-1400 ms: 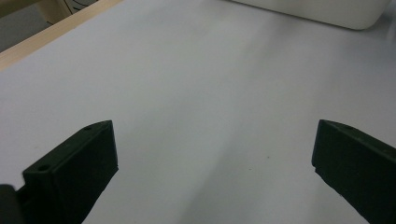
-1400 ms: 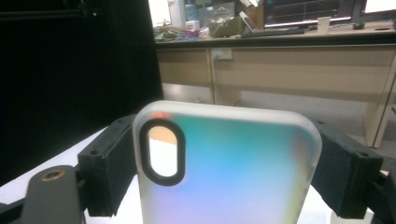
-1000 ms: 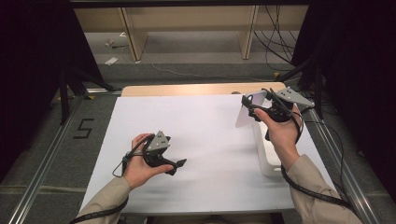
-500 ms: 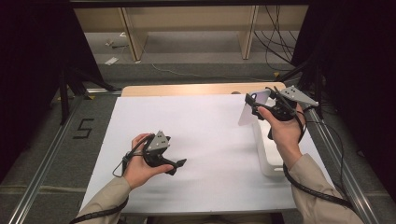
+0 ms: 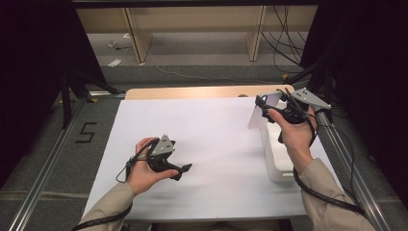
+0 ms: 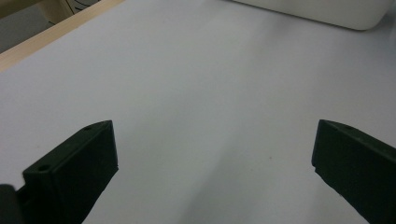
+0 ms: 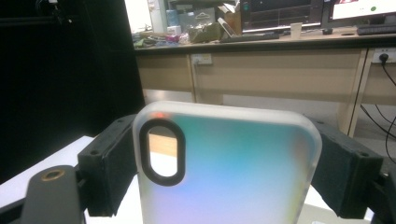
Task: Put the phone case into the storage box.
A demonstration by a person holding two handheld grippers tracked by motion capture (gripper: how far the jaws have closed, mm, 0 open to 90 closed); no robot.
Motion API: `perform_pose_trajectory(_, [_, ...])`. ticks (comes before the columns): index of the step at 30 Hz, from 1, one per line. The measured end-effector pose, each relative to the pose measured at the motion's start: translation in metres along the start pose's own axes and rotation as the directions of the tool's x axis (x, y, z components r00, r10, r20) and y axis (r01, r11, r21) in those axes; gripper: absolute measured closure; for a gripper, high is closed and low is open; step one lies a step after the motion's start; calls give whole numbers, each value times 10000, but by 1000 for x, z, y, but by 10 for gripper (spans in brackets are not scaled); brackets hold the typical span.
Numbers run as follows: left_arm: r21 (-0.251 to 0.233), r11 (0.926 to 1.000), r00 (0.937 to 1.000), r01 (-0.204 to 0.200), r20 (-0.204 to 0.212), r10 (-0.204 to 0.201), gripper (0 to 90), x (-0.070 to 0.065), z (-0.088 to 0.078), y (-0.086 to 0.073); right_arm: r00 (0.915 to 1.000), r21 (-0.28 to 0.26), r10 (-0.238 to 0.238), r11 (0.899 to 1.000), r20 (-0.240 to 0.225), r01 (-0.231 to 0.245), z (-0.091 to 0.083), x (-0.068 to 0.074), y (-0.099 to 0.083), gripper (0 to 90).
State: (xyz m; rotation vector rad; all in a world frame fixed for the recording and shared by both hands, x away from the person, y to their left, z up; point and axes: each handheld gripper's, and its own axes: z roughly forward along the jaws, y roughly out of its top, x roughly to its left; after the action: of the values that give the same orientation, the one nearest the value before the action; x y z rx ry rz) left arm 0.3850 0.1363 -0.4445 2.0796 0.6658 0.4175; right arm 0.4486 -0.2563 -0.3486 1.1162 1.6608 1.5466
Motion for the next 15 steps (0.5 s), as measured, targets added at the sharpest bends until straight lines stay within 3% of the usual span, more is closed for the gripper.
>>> perform_pose_trajectory(15, [13, 10000, 10000, -10, 5, 10, 0, 0, 0, 0, 9997, -38, 4, 10000, 225, -3, -2, -5, 1, 182])
